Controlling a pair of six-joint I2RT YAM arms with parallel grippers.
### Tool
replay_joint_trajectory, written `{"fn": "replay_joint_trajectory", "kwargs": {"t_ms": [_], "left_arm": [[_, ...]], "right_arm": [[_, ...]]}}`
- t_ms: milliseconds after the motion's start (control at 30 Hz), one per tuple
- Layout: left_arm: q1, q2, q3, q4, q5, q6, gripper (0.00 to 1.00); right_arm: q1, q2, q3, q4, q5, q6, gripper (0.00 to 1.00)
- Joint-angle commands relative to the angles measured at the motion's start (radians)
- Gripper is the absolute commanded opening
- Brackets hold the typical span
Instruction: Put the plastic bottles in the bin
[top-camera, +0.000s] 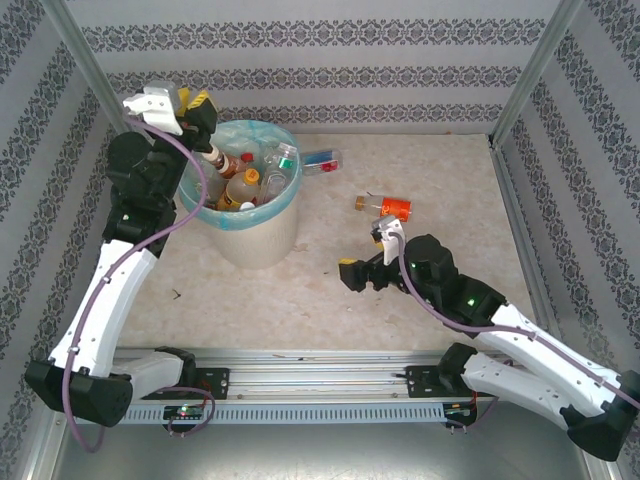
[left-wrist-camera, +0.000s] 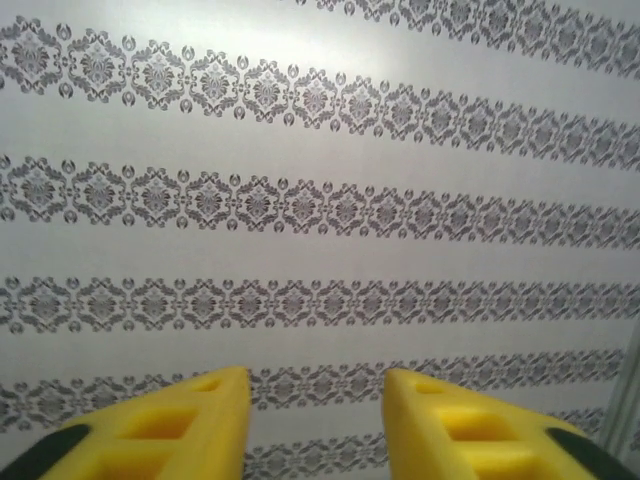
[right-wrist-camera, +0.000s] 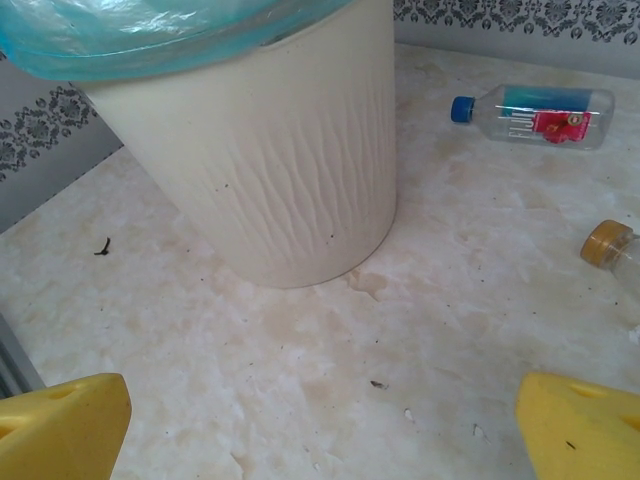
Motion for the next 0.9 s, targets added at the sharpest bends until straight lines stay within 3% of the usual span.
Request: {"fn": "replay_joint_trajectory", "kwargs": {"t_ms": [0, 233, 433, 767, 800, 867], "left_arm": [[0.01, 0.088, 0.011, -0.198, -0.044, -0.011, 0.28], [0.01, 0.199, -0.031, -0.334, -0.109, -0.065, 0.0], [0.01, 0.23, -0.091, -0.362, -0.096, -0.123, 0.0], [0.01, 0.261, -0.041, -0.463, -0.058, -0.089, 0.0], [0.009, 0.239, -0.048, -0.447, -0.058, -0.082, 0.04], [0.01, 0.172, -0.081, -0.373, -0.05, -0.068, 0.36]], "right_arm": [[0.01, 0.025, 0.029, 0.017, -0.035, -0.01, 0.98], [0.009, 0.011, -0.006, 0.012, -0.016, 0.01, 0.98], [0.01, -0.016, -0.036, 0.016, 0.007, 0.017, 0.98], [0.01, 0.02, 0.01, -0.023, 0.092, 0.025, 0.98], [0.008, 0.028, 0.016, -0.024, 0.106, 0.023, 0.98], [0.003, 0.057, 0.045, -0.03, 0.148, 0.018, 0.98]]}}
